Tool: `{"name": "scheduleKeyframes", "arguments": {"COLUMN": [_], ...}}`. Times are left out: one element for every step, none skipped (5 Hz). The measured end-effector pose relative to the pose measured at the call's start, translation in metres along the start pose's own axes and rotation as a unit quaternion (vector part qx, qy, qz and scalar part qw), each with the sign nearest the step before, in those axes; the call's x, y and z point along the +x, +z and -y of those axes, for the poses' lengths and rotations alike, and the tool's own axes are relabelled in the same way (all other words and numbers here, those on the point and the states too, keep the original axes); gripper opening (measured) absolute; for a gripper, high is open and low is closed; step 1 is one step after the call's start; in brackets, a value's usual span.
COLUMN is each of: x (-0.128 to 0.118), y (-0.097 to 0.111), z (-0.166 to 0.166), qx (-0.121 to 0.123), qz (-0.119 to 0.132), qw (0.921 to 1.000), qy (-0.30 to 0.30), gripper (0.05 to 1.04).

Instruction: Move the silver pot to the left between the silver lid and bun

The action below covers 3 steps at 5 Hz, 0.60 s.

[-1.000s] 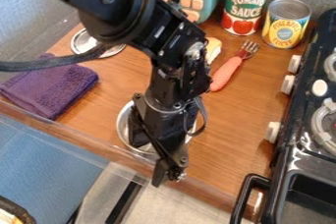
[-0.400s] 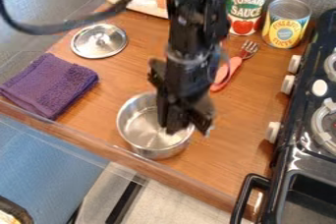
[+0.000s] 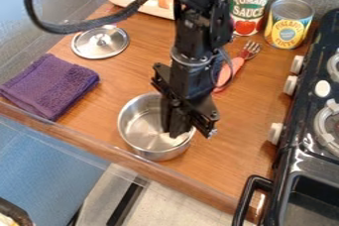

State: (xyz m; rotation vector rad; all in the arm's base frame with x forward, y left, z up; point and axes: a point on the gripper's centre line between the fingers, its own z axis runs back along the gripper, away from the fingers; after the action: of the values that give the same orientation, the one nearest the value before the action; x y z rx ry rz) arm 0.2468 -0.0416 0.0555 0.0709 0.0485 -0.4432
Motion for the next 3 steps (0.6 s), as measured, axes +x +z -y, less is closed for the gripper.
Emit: {"name": "scheduleKeyframes", "arguments": {"x": [-0.0083, -0.0104, -0.0100], "y": [-0.0090, -0.0081, -0.0092], "z": [0.0099, 0.0124, 0.0107], "qx": [0.002, 0.004, 0.012], "qz": [-0.009, -0.001, 0.003], "qw": [0.9997, 0.9998, 0.9998], "qy": [-0.022, -0.022, -0.018], "gripper": [0.496, 0.810, 1.008]}}
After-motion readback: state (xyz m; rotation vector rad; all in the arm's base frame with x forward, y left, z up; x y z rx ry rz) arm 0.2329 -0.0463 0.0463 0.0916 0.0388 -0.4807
